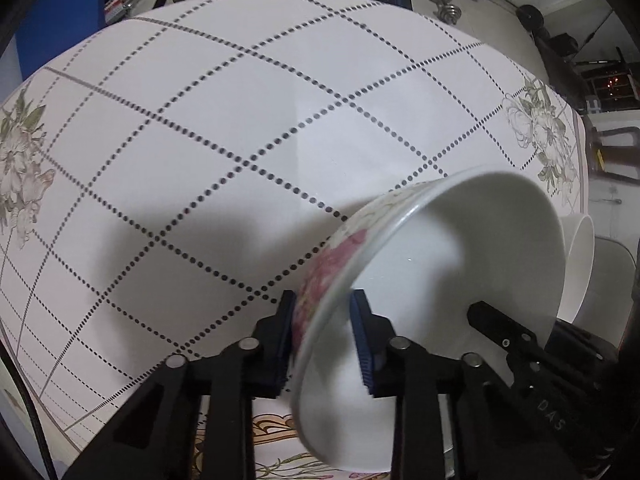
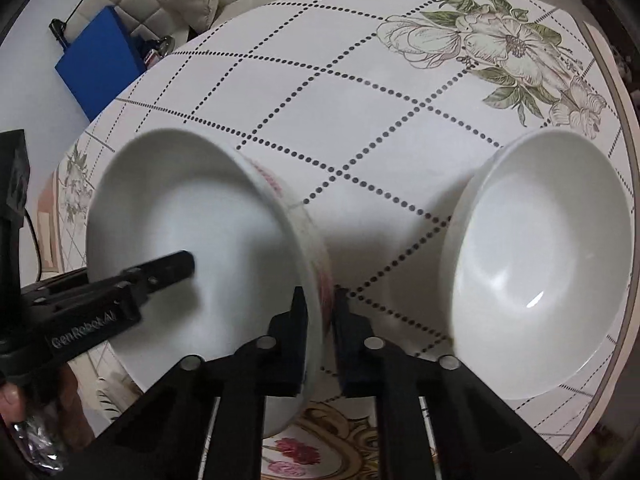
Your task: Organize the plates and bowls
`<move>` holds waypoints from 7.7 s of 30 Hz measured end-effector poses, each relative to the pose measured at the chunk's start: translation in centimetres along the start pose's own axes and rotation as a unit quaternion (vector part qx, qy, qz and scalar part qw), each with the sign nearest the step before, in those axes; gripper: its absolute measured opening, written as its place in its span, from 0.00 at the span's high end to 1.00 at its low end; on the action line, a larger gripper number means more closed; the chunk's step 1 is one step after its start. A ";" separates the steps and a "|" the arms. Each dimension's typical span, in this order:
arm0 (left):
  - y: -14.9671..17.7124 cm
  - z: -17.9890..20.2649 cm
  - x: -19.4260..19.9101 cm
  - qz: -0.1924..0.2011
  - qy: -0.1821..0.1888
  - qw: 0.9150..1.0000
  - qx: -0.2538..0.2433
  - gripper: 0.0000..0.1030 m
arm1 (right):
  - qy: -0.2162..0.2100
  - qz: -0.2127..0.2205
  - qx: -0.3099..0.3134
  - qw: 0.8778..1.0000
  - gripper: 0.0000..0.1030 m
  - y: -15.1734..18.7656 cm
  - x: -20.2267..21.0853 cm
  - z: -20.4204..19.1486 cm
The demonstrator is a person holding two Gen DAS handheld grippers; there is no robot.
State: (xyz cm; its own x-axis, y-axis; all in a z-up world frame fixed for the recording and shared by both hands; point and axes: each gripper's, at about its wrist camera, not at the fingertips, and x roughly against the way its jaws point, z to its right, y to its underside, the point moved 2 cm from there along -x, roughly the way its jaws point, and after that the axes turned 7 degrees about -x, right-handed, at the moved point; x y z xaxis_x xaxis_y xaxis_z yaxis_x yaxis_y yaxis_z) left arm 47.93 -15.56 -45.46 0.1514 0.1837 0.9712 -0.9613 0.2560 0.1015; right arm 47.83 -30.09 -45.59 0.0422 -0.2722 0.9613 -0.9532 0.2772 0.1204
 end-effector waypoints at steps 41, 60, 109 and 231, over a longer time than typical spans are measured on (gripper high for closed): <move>24.7 4.7 -1.2 -0.009 -0.007 0.999 -0.032 0.83 | 0.027 -0.007 0.033 0.999 0.89 29.5 0.1 4.2; 25.8 4.8 -2.7 -0.013 -0.006 0.999 -0.029 0.83 | 0.047 -0.008 0.024 0.999 0.89 30.4 -2.5 4.8; 13.9 25.1 -8.1 -0.142 -0.024 0.954 -0.264 0.79 | -0.026 -0.002 -0.125 0.992 0.83 23.5 1.9 21.4; -4.3 15.7 -0.2 -0.031 0.028 0.998 -0.056 0.25 | -0.089 -0.025 -0.156 0.983 0.36 1.1 4.4 19.9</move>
State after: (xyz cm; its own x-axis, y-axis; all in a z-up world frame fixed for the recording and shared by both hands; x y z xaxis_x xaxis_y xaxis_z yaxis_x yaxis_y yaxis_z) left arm 48.38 -31.62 -42.65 0.2255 0.2159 0.9500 -0.9187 0.3717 0.1336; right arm 41.04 -49.28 -46.16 0.0062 -0.4424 0.8968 -0.8125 0.5206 0.2624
